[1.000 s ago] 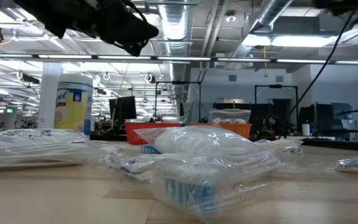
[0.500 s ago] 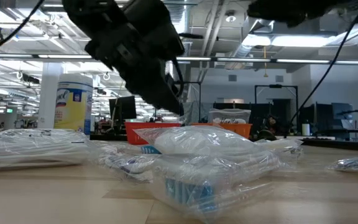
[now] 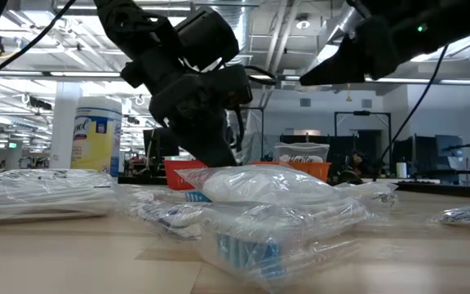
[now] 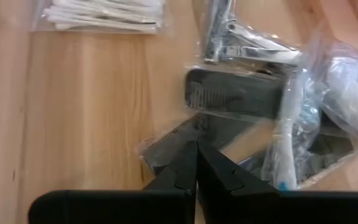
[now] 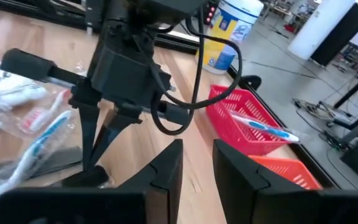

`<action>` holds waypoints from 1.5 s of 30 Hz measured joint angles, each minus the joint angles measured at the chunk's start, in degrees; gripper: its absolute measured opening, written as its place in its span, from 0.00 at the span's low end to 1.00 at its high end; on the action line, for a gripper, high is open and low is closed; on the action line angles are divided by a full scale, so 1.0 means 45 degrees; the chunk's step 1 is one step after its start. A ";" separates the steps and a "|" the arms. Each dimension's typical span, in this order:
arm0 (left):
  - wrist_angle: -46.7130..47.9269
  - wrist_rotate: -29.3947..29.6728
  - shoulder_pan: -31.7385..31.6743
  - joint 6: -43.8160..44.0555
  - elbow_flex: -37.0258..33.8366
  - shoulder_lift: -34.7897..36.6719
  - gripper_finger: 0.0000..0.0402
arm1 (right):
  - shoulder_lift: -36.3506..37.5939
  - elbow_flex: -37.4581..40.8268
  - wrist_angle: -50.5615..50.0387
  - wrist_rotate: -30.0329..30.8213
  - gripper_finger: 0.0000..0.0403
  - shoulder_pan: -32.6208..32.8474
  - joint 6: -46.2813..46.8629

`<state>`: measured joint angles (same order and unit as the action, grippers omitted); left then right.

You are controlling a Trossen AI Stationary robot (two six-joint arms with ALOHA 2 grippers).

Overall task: Pick & Place Travel size toiletries
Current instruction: Put the black hair comb into the bottom red bin

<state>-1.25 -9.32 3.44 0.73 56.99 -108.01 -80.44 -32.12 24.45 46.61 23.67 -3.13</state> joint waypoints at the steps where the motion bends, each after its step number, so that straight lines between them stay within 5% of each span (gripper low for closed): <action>1: 0.0025 0.0017 0.0000 0.0000 0.0000 0.0001 0.00 | -0.0095 0.0000 0.0099 -0.0003 0.20 -0.0070 0.0000; 35: -0.1003 -0.0816 -0.0153 0.0296 0.0093 -0.0936 0.00 | -0.0316 0.0000 0.0286 -0.0037 0.20 -0.0381 -0.0341; 45: -0.0627 0.1423 -0.0997 0.3029 0.0160 -0.0942 0.00 | -0.0311 0.0000 0.0245 -0.0039 0.20 -0.0381 -0.0404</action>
<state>-4.07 -2.92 -1.05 14.36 57.71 -112.25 -81.84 -32.12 25.55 46.44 21.96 -4.95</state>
